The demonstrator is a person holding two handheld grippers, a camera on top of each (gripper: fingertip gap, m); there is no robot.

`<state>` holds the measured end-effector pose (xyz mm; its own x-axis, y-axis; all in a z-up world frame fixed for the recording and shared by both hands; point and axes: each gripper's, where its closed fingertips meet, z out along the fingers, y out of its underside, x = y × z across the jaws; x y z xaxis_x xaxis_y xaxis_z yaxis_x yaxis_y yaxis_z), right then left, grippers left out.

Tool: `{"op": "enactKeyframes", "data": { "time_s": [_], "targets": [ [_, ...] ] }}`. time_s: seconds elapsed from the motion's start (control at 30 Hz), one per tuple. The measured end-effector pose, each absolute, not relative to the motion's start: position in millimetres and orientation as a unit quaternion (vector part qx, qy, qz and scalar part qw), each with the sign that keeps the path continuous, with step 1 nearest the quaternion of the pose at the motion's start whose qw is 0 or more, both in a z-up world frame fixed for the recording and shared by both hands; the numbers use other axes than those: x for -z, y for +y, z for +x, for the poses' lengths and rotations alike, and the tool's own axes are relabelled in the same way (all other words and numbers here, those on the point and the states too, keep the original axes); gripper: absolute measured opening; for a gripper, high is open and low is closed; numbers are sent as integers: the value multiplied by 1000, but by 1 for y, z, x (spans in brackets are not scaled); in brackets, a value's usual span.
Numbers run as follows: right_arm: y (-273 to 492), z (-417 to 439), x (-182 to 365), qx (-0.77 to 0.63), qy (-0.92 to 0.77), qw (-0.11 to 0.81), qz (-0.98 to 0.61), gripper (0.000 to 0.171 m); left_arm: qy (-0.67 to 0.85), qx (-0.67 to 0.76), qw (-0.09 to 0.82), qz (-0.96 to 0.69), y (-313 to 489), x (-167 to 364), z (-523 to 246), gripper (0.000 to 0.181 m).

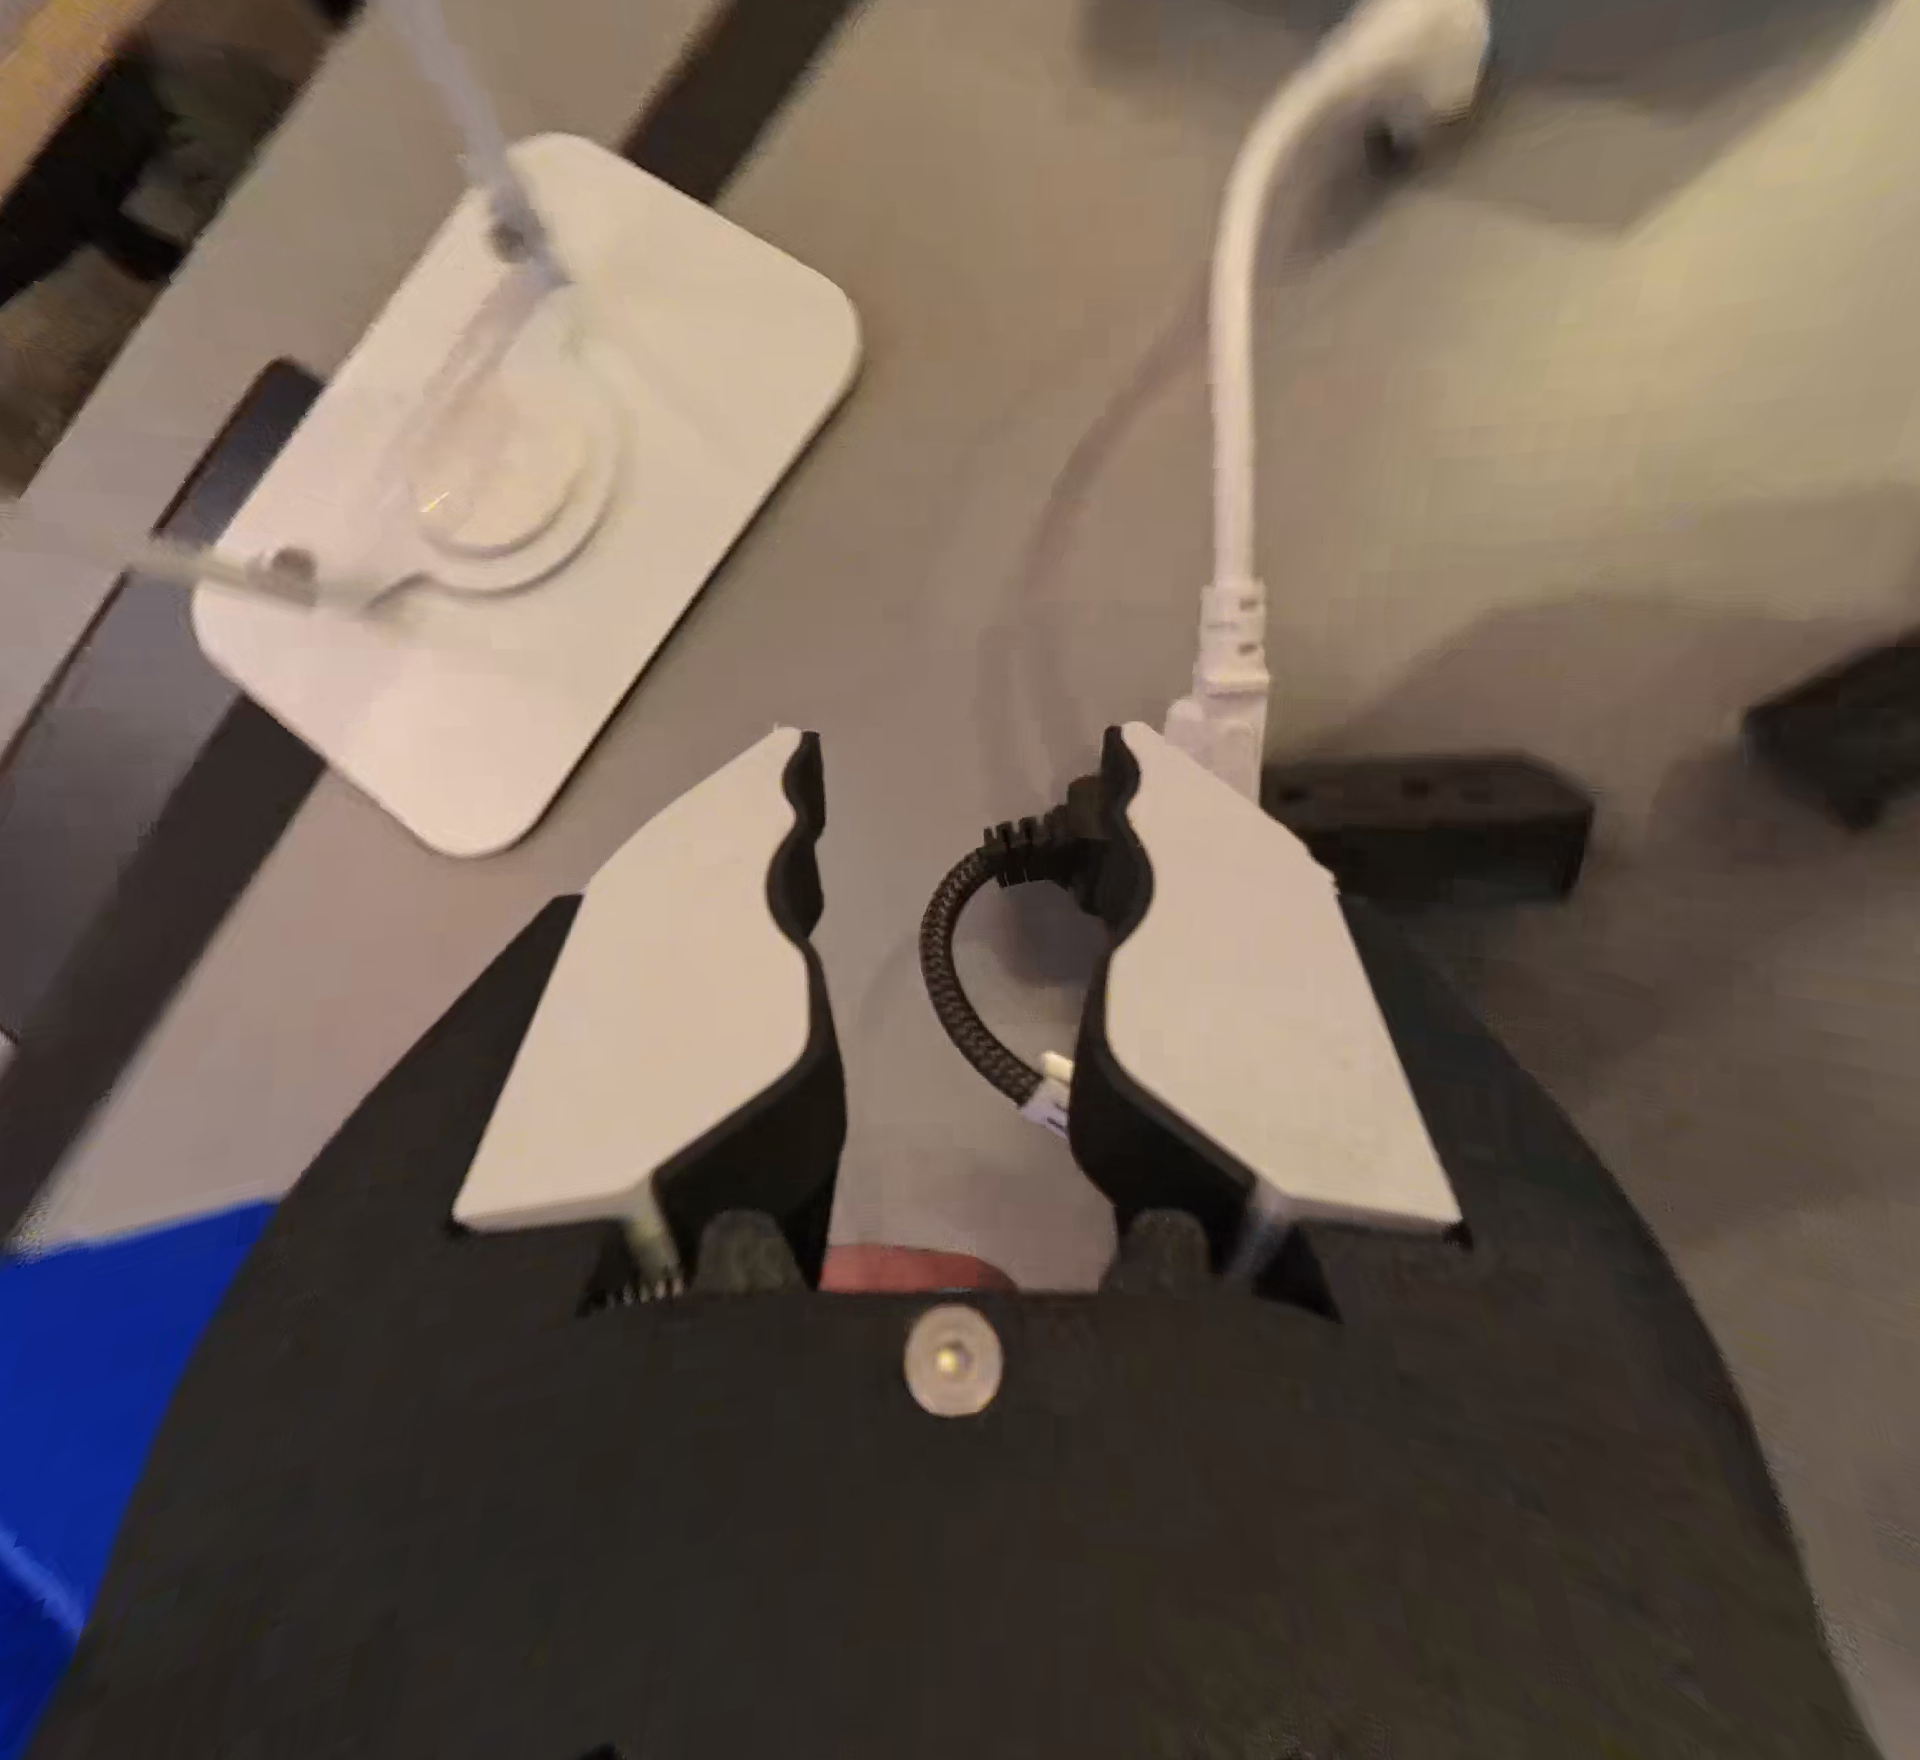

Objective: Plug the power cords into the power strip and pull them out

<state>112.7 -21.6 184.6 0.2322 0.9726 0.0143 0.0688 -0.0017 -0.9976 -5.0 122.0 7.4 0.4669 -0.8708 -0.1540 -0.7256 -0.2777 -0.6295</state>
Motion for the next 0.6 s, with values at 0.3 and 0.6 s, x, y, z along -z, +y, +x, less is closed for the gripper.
{"op": "enactKeyframes", "data": {
  "time_s": [0.3, 0.6],
  "targets": [
    [-23, 112, -182, -424, -455, 538, -569, 22, 736, 118, 100, -659, 91, 54, 6, 65],
    [-17, 112, -181, -431, -454, 535, -567, 23, 767, 160, 37, -620, 79, 56, 12, 40]
  ]
}}
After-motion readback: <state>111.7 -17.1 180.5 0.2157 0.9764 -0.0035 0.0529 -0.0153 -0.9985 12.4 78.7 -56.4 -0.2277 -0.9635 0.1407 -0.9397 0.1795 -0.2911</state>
